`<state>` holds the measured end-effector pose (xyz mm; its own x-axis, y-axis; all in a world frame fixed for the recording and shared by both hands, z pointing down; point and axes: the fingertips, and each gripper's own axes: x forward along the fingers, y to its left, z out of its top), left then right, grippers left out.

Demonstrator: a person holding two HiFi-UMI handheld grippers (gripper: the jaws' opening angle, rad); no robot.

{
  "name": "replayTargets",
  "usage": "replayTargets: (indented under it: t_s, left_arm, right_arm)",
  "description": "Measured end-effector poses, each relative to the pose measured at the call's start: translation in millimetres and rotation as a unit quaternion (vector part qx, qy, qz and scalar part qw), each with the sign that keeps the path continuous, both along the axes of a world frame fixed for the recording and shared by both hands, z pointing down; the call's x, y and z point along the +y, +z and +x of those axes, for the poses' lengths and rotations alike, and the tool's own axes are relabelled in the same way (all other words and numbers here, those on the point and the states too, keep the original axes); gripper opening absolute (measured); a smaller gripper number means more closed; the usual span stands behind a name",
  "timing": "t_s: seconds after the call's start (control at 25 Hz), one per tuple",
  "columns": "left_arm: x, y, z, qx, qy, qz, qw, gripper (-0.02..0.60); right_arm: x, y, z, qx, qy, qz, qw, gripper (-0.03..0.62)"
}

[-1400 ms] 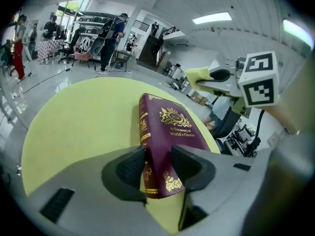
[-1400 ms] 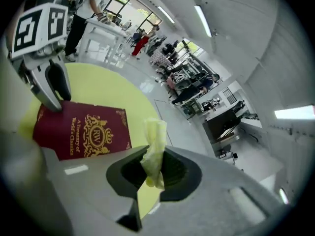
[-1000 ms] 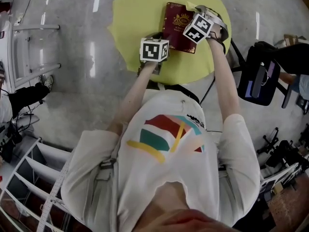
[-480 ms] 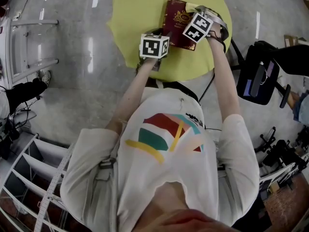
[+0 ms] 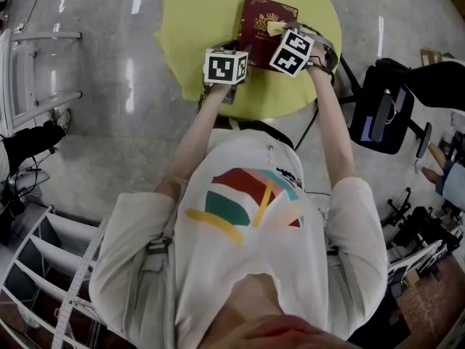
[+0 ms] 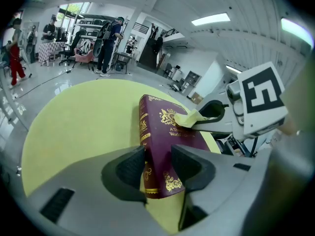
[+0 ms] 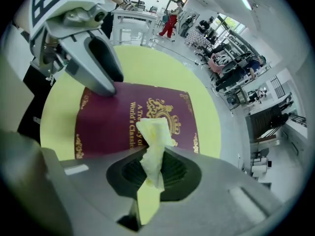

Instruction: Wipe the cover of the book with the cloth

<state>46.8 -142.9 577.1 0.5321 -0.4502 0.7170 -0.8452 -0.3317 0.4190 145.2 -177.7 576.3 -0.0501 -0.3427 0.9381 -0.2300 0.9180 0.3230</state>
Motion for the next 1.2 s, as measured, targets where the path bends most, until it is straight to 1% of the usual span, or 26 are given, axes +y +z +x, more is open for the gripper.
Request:
replayTargets:
  t_s: [0.2, 0.36, 0.52, 0.64, 0.8, 1.0, 1.2]
  left_arm:
    - [-1, 1, -3, -0.005, -0.005, 0.006, 1.0, 0.17]
    - [1, 1, -1, 0.002, -0.003, 0.005, 1.0, 0.17]
    - [0, 0, -5, -0.007, -0.006, 0.01, 0.9999, 0.17]
    - [-1, 0, -5, -0.006, -0.006, 0.013, 0.9999, 0.17]
    - [0, 3, -3, 0.001, -0.003, 0.01, 0.9999, 0.17]
    - [0, 5, -4, -0.003, -0.004, 0.009, 0.9999, 0.17]
    - [1, 7, -3, 0.0, -0.004, -0.008, 1.0, 0.17]
  right_arm:
    - [39, 1, -8, -0.003, -0.019, -0.02, 1.0, 0.028]
    - [66, 2, -11, 0.004, -0.023, -0.023, 0.999, 0.028]
    - [91, 1, -18, -0.005, -0.022, -0.033, 0.999, 0.028]
    - [105, 1, -21, -0.007, -0.024, -0.039, 0.999, 0.028]
    - [119, 4, -23, -0.003, -0.031, -0.045, 0.999, 0.028]
    - [129, 3, -24, -0.008, -0.024, -0.05, 0.998, 0.028]
    - [134, 3, -24, -0.005, -0.026, -0.054, 0.998, 0.029]
